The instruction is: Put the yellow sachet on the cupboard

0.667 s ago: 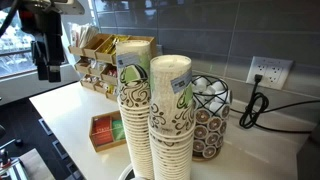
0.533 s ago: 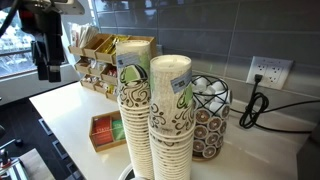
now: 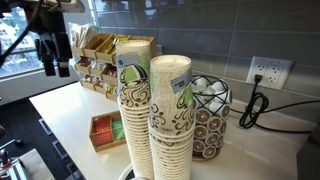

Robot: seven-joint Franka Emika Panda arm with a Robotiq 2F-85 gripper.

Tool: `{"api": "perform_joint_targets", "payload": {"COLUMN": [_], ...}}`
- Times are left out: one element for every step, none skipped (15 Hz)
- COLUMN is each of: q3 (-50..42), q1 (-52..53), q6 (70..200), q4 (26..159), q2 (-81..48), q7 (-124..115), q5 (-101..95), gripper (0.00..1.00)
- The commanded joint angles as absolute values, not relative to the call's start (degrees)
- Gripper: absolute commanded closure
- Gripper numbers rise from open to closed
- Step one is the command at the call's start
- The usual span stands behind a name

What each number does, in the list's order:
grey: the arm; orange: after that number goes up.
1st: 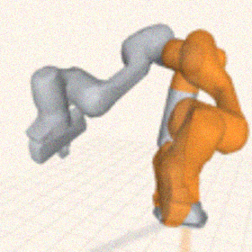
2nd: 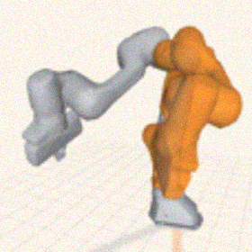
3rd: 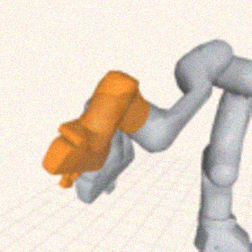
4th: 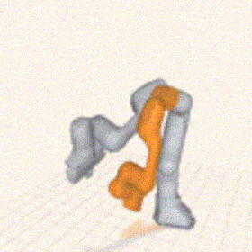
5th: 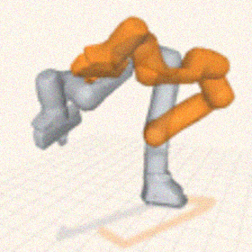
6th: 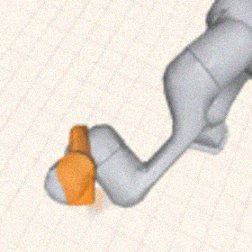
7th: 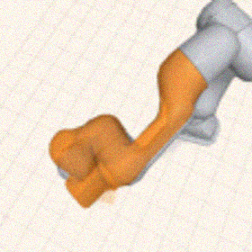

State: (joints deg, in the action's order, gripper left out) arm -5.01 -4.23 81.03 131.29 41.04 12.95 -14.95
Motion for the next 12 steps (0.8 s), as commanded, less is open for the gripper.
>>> {"api": "perform_joint_targets", "payload": {"q3": [-3.3, -2.4, -1.8, -1.1, -0.3, 0.5, 1.2, 0.8, 1.4, 1.7, 1.8, 1.8], "q1": [1.7, 3.0, 4.0, 4.9, 5.5, 6.2, 6.8, 5.5, 6.0, 6.3, 6.4, 6.4], "q6": [89.7, 92.7, 96.1, 99.9, 103.9, 108.3, 113.0, 107.6, 110.4, 111.5, 111.9, 112.0], "q4": [130.9, 130.7, 130.9, 130.8, 130.8, 131.2, 131.7, 131.0, 131.0, 131.0, 131.0, 131.0], "q2": [40.6, 40.5, 40.4, 40.1, 39.7, 39.4, 39.0, 39.8, 39.4, 39.1, 38.9, 38.8], "q7": [11.4, 10.8, 10.9, 10.2, 9.3, 9.0, 9.3, 10.0, 9.8, 9.6, 9.5, 9.5], "q5": [-9.5, -7.8, -6.4, -4.8, -3.4, -2.6, -2.4, -3.9, -3.5, -3.4, -3.4, -3.4], "gripper": [0.00, 0.00, 0.00, 0.00, 0.00, 0.00, 0.00, 0.00, 0.00, 0.00, 0.00, 0.00]}}
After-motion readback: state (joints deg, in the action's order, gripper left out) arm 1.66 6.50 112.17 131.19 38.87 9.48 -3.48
